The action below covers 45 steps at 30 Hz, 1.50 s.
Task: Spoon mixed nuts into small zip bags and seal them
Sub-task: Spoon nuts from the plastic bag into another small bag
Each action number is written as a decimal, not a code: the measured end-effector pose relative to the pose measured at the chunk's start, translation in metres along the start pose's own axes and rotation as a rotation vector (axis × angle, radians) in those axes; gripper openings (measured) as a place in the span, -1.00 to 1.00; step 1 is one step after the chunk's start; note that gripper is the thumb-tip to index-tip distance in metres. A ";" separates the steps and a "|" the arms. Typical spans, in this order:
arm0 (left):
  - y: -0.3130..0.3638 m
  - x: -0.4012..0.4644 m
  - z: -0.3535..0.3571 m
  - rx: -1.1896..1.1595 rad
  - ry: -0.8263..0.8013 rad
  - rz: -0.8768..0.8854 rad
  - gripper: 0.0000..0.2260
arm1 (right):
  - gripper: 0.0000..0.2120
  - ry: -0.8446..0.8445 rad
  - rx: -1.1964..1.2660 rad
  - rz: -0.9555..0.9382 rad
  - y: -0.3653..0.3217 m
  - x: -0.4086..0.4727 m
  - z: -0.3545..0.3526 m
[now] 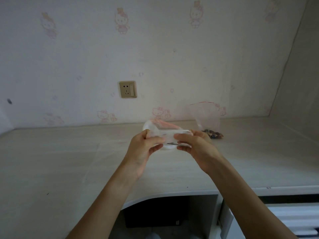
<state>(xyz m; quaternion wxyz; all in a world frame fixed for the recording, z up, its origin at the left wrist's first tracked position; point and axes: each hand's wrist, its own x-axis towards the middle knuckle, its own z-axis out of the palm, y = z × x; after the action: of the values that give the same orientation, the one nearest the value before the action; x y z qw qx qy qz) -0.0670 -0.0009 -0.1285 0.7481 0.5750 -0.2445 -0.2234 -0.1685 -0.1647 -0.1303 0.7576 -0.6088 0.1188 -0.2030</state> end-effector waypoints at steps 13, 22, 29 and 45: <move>-0.024 0.009 -0.003 0.256 0.413 0.292 -0.86 | -0.84 0.318 0.299 0.025 0.004 0.000 0.012; -0.018 0.004 -0.007 -0.084 0.232 0.125 -0.91 | -0.75 0.087 0.641 0.182 0.008 0.003 0.008; -0.013 0.003 -0.016 -0.312 -0.108 -0.117 -0.94 | -0.74 0.021 0.578 0.232 0.006 0.002 0.001; -0.007 0.008 -0.019 -0.456 -0.141 -0.260 -0.76 | -0.56 -0.153 0.270 0.179 0.010 0.004 0.002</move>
<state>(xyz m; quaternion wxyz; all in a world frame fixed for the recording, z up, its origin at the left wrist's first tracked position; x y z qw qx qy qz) -0.0496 0.0070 -0.1383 0.8043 0.4014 -0.1634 -0.4065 -0.1620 -0.1629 -0.1390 0.8544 -0.5022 0.0864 -0.1019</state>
